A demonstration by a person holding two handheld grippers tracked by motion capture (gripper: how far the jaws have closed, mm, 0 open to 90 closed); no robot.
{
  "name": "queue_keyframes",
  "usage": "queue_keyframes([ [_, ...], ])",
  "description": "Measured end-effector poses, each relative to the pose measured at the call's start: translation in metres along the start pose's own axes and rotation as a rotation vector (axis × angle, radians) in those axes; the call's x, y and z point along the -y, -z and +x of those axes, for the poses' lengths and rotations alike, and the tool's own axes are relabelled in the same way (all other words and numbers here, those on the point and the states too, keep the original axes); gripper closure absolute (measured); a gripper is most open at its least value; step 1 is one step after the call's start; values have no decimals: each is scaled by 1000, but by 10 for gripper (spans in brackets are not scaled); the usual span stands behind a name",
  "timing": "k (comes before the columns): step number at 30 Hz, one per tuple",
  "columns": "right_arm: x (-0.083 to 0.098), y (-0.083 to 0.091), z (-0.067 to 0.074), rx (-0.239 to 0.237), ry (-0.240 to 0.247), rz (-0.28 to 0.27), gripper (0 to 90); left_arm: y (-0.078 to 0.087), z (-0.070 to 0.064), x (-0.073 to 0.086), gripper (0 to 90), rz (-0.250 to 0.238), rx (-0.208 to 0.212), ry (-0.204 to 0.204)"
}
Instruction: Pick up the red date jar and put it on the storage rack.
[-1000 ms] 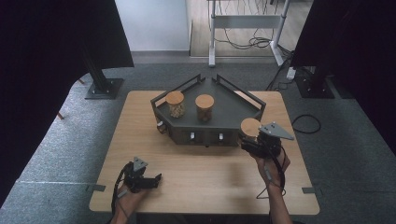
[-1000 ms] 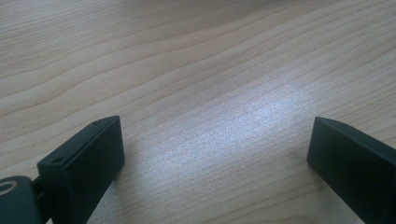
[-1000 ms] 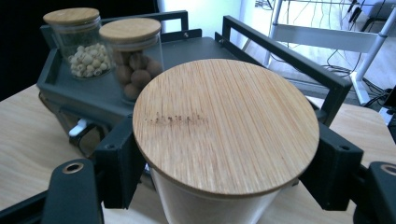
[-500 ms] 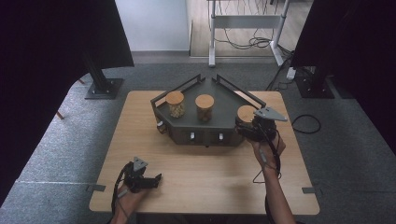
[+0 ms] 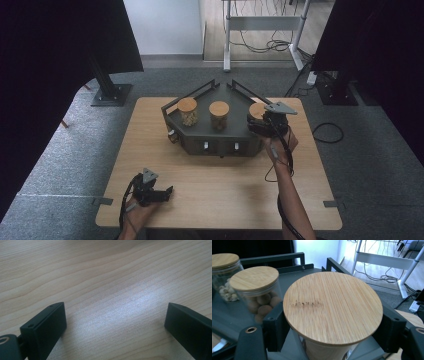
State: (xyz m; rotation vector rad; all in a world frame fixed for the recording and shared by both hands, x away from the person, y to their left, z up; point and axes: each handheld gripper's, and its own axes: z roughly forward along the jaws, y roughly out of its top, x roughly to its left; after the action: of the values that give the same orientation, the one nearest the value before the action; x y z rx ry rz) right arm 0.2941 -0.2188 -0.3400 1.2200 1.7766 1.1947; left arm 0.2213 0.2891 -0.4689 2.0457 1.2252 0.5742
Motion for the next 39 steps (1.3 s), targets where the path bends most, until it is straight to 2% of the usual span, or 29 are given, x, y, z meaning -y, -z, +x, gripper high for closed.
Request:
queue_keyframes([
  [9,-11,-24,2,11,18,27,250,0,1,0,37,1,3,-2],
  [14,-16,-37,3,23,13,41,251,0,1,0,37,1,3,-3],
  [26,-15,-63,4,38,-4,89,250,0,1,0,38,1,5,-3],
  [33,-12,-66,-1,32,-36,81,249,0,1,0,37,1,4,-3],
  [39,-11,-65,-3,24,-40,77,237,0,1,0,37,1,4,-3],
])
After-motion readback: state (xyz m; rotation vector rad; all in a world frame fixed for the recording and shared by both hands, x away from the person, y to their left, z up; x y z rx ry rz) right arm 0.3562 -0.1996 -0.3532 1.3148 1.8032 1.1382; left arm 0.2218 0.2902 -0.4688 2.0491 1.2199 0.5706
